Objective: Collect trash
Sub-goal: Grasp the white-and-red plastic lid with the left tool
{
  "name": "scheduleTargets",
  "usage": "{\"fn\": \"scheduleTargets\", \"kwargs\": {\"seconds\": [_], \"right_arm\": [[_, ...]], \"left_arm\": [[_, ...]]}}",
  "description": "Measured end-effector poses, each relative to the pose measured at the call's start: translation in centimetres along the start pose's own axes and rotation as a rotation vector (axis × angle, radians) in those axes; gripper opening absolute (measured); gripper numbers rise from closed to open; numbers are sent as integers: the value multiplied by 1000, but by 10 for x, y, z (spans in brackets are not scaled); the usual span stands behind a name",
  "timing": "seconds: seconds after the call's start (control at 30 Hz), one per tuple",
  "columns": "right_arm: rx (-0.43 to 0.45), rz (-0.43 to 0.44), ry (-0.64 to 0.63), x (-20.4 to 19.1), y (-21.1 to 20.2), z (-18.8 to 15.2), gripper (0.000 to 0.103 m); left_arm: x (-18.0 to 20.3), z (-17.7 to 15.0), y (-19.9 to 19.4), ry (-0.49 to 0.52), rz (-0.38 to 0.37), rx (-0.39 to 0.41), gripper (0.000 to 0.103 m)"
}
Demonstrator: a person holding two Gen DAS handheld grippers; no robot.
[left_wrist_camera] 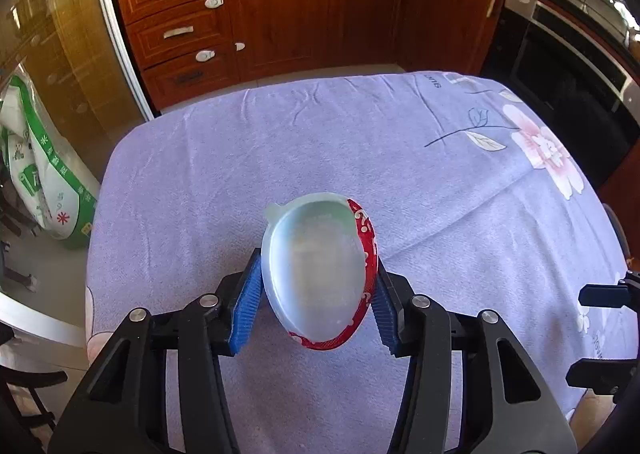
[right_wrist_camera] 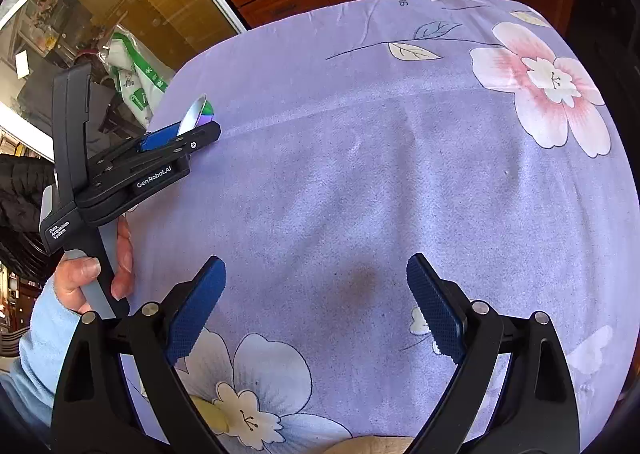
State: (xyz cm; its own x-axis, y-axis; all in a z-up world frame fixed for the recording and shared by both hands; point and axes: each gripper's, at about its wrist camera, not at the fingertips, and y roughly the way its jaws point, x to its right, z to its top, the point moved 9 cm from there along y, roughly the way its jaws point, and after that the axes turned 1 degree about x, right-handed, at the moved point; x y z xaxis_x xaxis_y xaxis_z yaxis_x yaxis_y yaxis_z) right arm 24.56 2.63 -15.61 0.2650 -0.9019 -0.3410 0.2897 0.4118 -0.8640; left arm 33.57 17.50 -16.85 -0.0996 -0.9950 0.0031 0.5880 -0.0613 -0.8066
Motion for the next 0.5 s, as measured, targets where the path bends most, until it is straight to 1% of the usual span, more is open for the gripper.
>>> {"fn": "scheduleTargets", "kwargs": {"seconds": [0.1,0.27,0.5], "right_arm": [[-1,1,3,2,-7,-9,88],[3,-1,-3,5,-27,-29,88],[21,-20,22,26,-61,-76,88]], "left_arm": [[15,-6,-17,27,-12,9,51],[49,-31,-51,83,-49,13,51],[120,-81,-101,173,-147,7,51]]}}
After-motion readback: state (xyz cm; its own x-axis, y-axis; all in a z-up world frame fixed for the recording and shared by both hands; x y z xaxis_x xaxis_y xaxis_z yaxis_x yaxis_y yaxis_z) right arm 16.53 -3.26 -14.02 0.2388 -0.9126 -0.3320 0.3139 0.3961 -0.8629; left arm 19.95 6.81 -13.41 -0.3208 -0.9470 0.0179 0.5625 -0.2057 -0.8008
